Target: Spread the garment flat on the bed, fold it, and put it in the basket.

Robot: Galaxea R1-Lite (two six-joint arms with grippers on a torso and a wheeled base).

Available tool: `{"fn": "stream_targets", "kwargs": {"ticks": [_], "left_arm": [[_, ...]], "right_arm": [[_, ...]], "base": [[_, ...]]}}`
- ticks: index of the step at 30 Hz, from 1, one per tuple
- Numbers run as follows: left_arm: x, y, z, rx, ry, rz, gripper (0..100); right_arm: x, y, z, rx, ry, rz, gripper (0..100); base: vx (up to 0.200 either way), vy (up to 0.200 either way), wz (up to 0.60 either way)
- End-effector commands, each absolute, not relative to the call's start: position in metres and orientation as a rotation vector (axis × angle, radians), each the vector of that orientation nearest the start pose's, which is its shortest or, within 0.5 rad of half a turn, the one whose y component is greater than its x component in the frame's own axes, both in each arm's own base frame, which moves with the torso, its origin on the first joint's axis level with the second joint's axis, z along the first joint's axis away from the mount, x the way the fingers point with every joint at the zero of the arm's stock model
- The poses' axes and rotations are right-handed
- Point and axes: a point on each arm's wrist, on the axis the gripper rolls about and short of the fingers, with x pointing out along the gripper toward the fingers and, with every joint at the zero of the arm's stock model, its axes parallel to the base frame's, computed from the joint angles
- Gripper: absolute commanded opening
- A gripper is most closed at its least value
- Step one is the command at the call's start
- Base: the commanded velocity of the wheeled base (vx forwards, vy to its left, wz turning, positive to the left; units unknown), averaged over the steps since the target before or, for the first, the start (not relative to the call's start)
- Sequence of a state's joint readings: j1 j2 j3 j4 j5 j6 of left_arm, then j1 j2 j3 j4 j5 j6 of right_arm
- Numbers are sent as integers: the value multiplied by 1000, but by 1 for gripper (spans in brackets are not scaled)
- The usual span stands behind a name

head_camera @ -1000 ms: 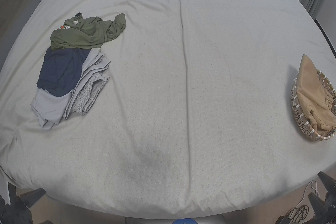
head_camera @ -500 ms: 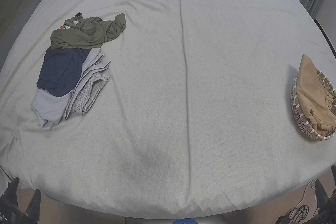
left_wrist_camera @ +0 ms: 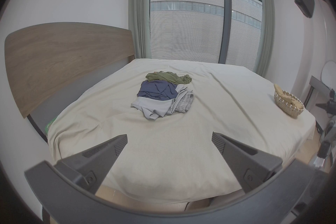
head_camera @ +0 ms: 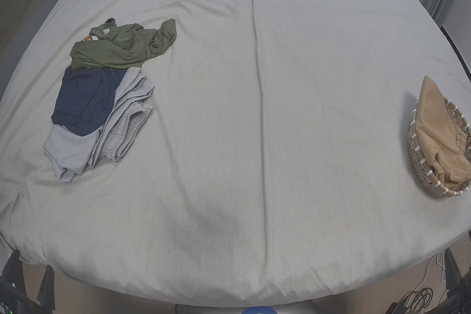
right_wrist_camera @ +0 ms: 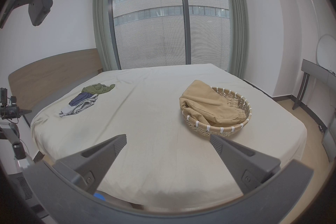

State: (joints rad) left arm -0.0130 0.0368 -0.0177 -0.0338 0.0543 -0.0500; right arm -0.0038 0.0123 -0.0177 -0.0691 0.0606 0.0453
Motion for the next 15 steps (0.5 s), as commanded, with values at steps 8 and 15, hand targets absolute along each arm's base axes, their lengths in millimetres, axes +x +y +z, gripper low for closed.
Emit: {"fn": "stream_targets", "kwargs": {"ticks": [8,15], "left_arm": [[-23,0,76,2,2,6,100],[-23,0,76,6,2,0,100]], "right_arm": [[-23,0,82,89,-58,-2,100],[-23,0,80,-11,-40,-2,100]], "base": [[0,0,0],[0,0,0]]}}
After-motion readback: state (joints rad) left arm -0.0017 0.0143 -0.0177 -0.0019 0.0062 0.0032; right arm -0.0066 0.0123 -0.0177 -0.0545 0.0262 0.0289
